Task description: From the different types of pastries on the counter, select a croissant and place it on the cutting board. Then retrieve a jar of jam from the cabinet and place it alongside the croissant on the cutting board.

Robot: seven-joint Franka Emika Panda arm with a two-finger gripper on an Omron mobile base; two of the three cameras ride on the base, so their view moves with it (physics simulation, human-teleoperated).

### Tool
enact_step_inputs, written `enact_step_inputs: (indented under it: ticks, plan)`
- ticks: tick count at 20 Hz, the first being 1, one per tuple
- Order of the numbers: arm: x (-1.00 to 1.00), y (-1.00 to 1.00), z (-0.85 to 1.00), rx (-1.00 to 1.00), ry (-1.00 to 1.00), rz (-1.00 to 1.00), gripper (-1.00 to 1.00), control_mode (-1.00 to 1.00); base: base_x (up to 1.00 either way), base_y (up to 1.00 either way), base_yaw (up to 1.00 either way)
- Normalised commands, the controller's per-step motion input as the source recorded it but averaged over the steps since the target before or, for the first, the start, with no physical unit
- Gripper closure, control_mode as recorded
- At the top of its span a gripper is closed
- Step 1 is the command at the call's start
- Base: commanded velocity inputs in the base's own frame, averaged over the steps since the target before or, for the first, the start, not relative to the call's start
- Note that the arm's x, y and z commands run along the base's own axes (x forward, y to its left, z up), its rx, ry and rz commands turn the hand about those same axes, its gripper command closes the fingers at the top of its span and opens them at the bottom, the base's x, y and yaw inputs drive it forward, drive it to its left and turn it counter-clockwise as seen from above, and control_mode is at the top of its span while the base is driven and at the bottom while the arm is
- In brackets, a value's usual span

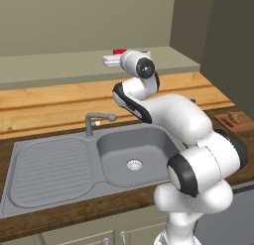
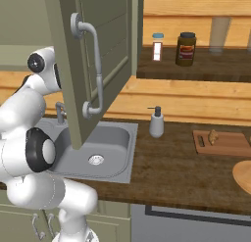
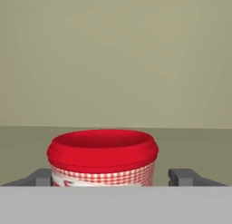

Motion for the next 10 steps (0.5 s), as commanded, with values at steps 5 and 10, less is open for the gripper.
enact_step_inputs:
  ticks: [5, 10]
  plan:
    - [0.00, 0.00, -0.01, 0.00, 0.00, 0.00, 1.00, -1.00, 0.00, 0.00, 0.00]
    - [0.00, -0.02, 0.00, 0.00, 0.00, 0.00, 1.00, -1.00, 0.00, 0.00, 0.00]
